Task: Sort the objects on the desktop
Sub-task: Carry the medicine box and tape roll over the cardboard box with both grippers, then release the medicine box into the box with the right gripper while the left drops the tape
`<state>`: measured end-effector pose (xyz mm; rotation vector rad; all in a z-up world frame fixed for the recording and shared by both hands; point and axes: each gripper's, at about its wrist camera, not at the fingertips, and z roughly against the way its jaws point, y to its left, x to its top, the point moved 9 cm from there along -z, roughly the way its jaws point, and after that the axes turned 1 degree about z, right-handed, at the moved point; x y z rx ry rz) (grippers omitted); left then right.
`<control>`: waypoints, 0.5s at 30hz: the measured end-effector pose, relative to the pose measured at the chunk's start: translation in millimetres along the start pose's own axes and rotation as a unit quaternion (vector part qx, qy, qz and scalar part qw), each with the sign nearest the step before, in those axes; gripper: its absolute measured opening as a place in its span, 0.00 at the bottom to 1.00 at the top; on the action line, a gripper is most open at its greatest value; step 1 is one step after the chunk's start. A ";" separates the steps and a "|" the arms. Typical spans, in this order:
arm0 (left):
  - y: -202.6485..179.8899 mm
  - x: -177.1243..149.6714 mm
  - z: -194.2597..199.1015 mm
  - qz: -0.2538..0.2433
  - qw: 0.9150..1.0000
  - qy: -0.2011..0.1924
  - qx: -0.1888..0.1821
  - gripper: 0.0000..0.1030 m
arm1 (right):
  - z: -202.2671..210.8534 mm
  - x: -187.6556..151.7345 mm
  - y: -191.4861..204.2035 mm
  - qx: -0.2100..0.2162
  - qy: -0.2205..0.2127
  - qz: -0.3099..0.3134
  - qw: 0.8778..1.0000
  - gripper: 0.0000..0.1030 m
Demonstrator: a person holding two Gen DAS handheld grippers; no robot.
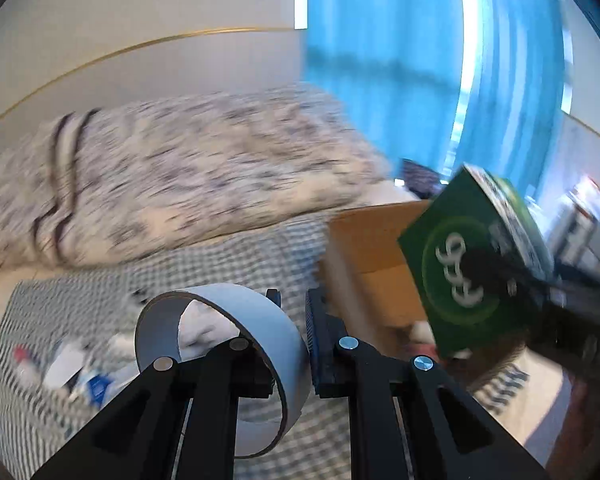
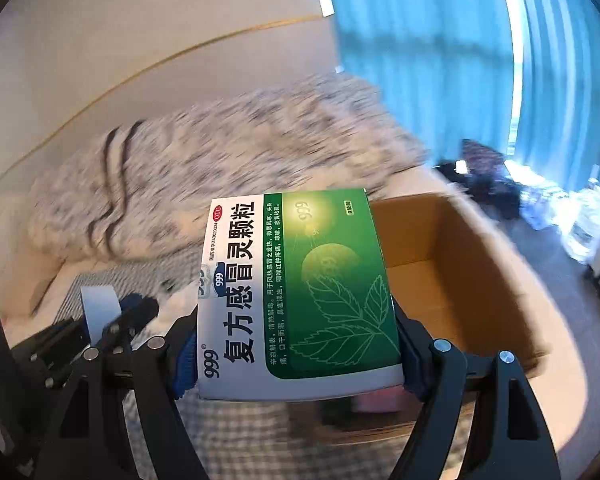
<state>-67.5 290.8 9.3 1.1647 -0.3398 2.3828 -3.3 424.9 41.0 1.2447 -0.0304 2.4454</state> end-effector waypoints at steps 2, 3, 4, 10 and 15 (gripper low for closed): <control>-32.3 -1.2 -11.6 -0.012 0.999 0.014 -0.031 0.13 | 0.2 3.5 -32.4 -0.028 -0.003 -0.020 0.999 0.75; -46.8 -2.7 -18.0 -0.013 0.998 0.024 -0.048 0.13 | -2.8 2.0 -45.6 -0.037 0.002 -0.029 0.999 0.75; -62.7 -4.6 -26.6 -0.013 0.997 0.035 -0.068 0.13 | -7.6 -2.0 -58.0 -0.043 0.011 -0.040 0.998 0.75; -98.4 -16.4 -52.7 -0.040 0.993 0.065 -0.086 0.13 | -29.3 -23.2 -86.4 -0.050 0.044 -0.059 0.996 0.75; -103.0 -23.7 -64.7 -0.043 0.991 0.080 -0.096 0.14 | -42.4 -28.9 -97.4 -0.057 0.053 -0.073 0.994 0.77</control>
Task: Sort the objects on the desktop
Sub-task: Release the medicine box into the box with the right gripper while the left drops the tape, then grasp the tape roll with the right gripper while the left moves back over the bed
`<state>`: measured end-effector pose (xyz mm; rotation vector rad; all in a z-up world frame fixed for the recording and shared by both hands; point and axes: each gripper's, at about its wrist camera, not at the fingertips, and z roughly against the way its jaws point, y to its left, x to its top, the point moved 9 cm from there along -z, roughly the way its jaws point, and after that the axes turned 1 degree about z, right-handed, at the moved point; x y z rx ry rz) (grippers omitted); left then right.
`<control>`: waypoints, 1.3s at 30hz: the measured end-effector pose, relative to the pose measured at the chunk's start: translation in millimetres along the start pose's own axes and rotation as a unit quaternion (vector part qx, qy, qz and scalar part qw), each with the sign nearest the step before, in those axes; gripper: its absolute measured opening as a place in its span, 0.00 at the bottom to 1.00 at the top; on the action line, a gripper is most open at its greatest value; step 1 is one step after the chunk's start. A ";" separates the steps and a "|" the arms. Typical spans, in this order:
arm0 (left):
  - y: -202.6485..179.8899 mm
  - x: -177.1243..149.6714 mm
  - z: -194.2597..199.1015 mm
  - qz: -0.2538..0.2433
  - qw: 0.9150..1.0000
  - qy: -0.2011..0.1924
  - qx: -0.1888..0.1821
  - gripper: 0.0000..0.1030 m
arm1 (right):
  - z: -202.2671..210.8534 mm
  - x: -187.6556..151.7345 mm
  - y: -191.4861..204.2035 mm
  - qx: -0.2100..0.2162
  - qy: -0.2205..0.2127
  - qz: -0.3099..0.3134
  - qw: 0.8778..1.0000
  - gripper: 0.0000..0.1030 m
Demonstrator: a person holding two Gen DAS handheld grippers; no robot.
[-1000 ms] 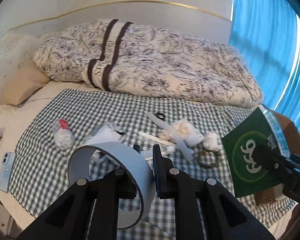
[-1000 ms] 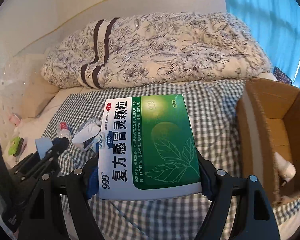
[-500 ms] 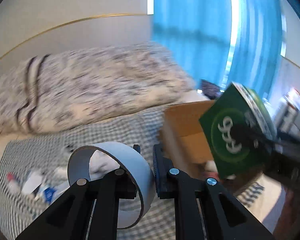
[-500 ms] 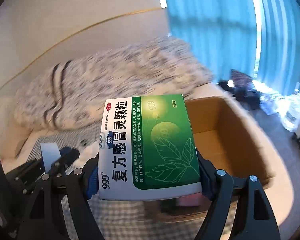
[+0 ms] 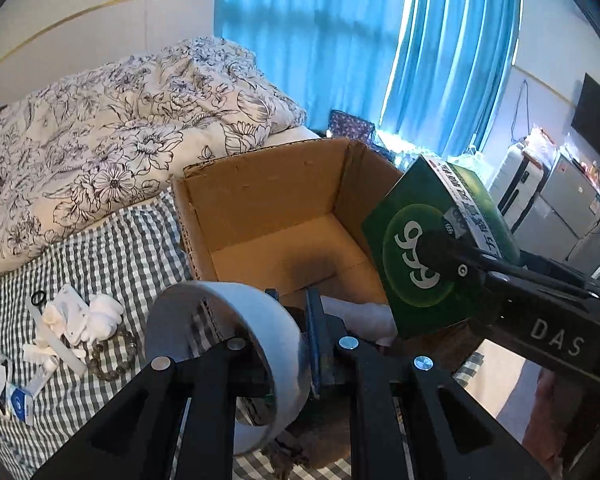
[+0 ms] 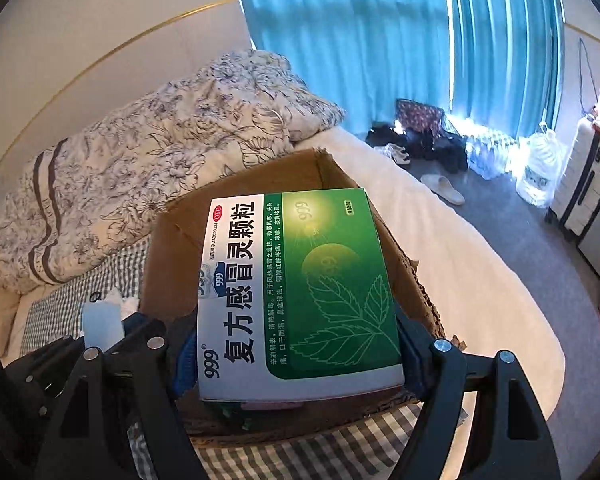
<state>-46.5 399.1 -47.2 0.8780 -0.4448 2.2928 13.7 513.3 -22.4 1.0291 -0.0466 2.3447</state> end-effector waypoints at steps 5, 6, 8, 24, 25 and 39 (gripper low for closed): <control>-2.4 -2.2 -3.3 -0.023 1.000 -0.001 0.004 0.74 | -4.3 -3.2 -9.7 -0.010 0.005 -0.028 1.000 0.86; 1.7 -1.2 -2.0 -0.023 1.000 -0.008 0.017 0.91 | -4.1 -3.0 -9.7 -0.010 0.004 -0.032 0.999 0.86; 5.9 4.6 6.7 -0.028 0.998 -0.037 0.044 0.95 | -0.9 -0.6 -8.4 -0.004 0.000 -0.035 0.999 0.86; 68.8 26.3 67.3 0.019 0.995 -0.077 0.062 0.95 | 16.3 3.9 17.0 0.016 -0.012 -0.034 0.999 0.86; 74.7 29.6 73.0 0.026 0.994 -0.081 0.064 0.95 | 18.1 3.7 19.2 0.018 -0.013 -0.034 0.999 0.86; 237.4 -60.2 119.9 0.160 0.964 -0.066 0.203 0.99 | 44.7 -9.6 100.9 0.082 -0.028 0.035 0.996 0.86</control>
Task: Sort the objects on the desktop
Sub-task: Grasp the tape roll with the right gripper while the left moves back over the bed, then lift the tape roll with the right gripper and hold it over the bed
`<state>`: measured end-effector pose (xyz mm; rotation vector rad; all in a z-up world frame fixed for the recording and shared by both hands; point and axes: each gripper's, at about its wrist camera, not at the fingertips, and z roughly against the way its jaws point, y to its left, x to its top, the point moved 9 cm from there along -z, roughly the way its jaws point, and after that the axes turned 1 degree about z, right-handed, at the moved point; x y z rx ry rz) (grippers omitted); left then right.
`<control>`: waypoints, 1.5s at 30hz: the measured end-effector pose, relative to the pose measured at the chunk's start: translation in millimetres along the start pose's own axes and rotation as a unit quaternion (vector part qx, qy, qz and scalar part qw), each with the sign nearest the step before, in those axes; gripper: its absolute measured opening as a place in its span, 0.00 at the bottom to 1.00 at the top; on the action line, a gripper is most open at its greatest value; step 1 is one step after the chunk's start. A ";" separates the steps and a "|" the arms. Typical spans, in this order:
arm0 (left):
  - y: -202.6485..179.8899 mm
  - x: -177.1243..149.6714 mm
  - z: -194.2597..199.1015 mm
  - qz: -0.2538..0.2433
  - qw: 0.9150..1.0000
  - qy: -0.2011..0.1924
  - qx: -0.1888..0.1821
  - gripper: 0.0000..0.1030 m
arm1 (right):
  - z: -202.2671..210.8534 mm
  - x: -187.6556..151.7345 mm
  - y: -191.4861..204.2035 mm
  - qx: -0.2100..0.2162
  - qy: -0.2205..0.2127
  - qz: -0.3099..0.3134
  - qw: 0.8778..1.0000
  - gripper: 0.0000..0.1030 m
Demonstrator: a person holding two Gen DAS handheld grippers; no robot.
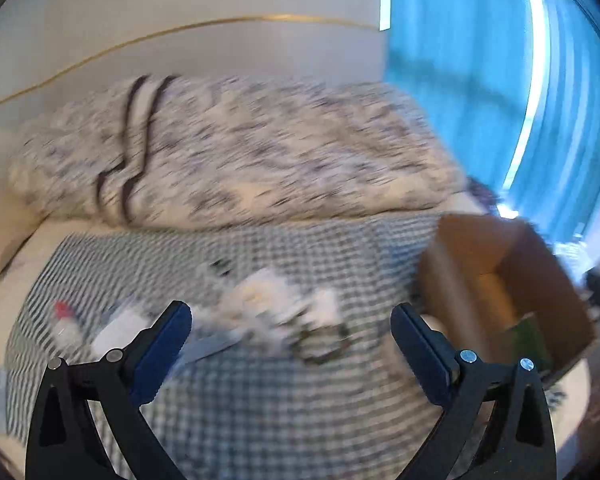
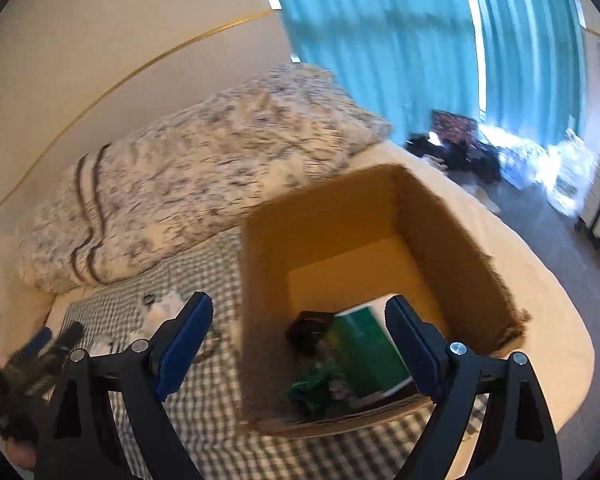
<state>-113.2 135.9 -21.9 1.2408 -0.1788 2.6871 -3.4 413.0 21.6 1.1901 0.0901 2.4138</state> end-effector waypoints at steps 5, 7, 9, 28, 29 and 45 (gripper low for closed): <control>62.6 -26.6 -8.6 0.049 0.998 0.022 0.033 0.99 | -6.1 -11.7 73.8 0.061 0.007 0.058 0.996 0.86; 83.6 -35.6 -8.1 0.060 0.997 0.022 0.044 0.99 | -15.8 -20.1 101.5 0.089 0.019 0.078 0.993 0.86; 102.3 -45.0 -7.5 0.068 0.996 0.020 0.059 0.99 | -31.7 -30.0 123.1 0.119 0.037 0.087 0.988 0.86; 234.1 -118.1 -65.0 0.169 0.979 0.050 0.097 0.99 | -175.5 -81.2 138.2 -0.077 0.123 0.248 0.958 0.85; 234.7 -116.4 -66.1 0.173 0.979 0.048 0.093 0.99 | -180.2 -84.2 139.3 -0.084 0.130 0.255 0.954 0.85; 237.7 -114.6 -72.1 0.188 0.978 0.049 0.079 0.99 | -234.6 -110.0 98.5 -0.202 0.193 0.310 0.909 0.84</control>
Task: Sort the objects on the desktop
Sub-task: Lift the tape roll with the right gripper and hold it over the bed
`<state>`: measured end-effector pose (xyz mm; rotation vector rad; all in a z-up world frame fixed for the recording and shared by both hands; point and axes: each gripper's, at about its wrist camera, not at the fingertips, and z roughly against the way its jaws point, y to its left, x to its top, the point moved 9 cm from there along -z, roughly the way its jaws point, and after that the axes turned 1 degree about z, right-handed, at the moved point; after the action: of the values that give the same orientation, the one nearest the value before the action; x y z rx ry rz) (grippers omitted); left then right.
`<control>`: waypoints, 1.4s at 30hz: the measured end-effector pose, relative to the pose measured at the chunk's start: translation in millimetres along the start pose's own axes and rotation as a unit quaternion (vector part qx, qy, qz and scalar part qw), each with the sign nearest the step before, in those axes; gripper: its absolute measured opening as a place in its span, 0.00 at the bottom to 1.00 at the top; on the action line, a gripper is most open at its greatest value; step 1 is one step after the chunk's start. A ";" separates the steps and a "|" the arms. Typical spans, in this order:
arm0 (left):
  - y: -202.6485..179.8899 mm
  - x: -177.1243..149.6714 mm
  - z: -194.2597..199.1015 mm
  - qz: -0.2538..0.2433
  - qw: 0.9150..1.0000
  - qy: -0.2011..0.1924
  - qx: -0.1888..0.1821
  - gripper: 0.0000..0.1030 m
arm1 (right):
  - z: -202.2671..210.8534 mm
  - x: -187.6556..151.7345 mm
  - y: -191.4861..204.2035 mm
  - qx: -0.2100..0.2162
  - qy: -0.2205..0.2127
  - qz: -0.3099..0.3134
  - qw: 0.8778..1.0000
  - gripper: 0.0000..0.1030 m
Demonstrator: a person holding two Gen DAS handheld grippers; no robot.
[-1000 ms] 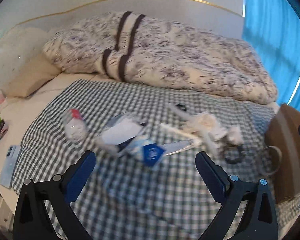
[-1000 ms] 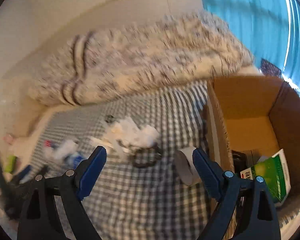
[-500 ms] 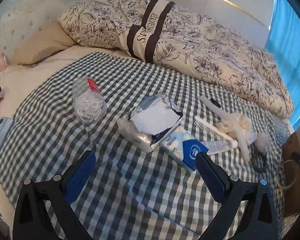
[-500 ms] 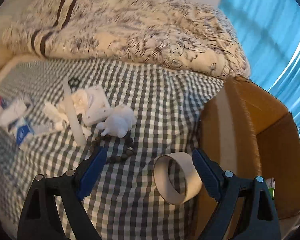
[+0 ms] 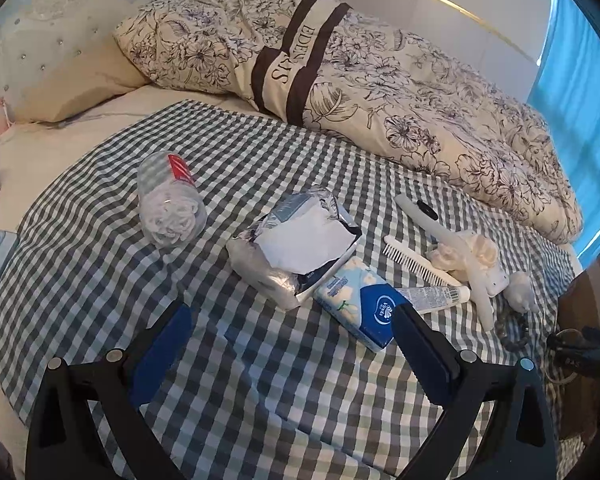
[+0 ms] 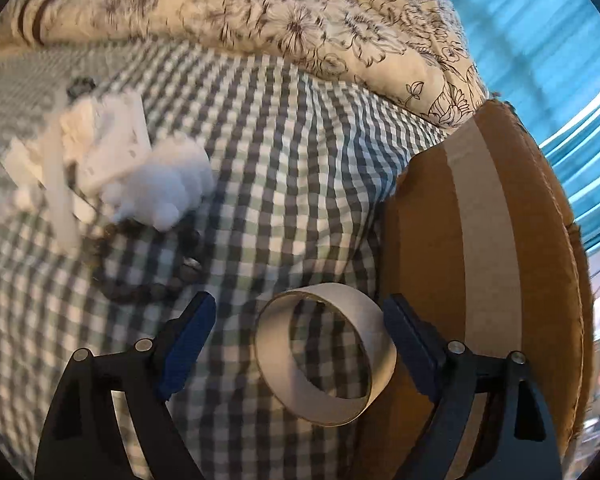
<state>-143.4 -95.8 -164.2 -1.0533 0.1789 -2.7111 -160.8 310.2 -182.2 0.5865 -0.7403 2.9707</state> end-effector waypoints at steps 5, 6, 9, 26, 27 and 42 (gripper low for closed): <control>5.1 -1.3 -0.5 0.005 1.000 0.002 0.004 0.99 | 37.0 -1.5 21.2 0.068 -0.026 -0.001 0.997 0.84; 5.4 -1.5 -1.0 0.006 1.000 0.003 0.004 0.99 | 44.0 -2.2 25.4 0.082 -0.030 -0.002 0.996 0.83; 5.3 -3.7 -1.7 0.004 1.000 0.006 0.006 0.99 | 60.7 -1.2 27.7 0.095 -0.044 -0.004 0.994 0.82; 9.6 -8.1 -0.5 0.016 1.000 0.014 0.005 0.99 | 16.8 -13.7 4.6 0.025 -0.012 -0.016 0.999 0.84; 9.2 -8.2 -0.4 0.017 1.000 0.014 0.004 0.99 | 17.5 -13.5 5.4 0.025 -0.009 -0.017 1.000 0.84; 9.6 -8.4 -1.6 0.019 1.000 0.016 0.004 0.99 | 56.3 -11.0 23.6 0.092 -0.041 -0.022 0.995 0.82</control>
<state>-136.9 -103.0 -172.7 -0.9958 0.1914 -2.6936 -133.4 264.2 -150.8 0.7266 -0.4536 3.0096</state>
